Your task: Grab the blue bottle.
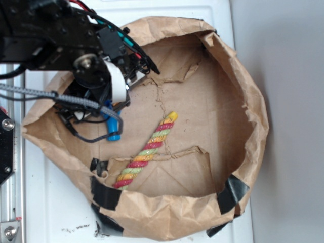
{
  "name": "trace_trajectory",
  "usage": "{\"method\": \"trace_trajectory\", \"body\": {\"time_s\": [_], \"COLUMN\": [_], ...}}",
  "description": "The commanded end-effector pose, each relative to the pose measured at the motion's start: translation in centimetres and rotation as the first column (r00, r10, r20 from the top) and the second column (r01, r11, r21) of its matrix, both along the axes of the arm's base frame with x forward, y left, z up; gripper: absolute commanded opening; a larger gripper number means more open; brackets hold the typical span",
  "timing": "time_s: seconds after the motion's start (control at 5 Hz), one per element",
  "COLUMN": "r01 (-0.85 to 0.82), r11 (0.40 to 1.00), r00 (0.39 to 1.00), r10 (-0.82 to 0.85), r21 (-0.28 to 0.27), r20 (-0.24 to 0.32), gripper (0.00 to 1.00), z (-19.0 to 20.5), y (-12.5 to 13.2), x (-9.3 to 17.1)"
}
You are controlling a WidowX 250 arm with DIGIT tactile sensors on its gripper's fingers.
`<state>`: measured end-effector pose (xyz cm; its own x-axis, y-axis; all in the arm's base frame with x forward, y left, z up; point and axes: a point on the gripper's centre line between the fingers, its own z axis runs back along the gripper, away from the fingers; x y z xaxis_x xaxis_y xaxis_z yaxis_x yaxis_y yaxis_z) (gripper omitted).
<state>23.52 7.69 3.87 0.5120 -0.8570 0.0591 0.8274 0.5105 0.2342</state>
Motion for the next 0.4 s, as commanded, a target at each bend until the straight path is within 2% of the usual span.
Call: {"method": "trace_trajectory", "body": {"time_s": [0.0, 0.2], "r01": [-0.012, -0.041], "r11": [0.999, 0.999], "r00": [1.000, 0.999], "r10": [0.012, 0.041], "r21": [0.053, 0.034], "r20": [-0.002, 0.015], "gripper": [1.00, 0.00], "z": [-0.70, -0.19], "y": [-0.13, -0.10], "x": [0.78, 1.14]}}
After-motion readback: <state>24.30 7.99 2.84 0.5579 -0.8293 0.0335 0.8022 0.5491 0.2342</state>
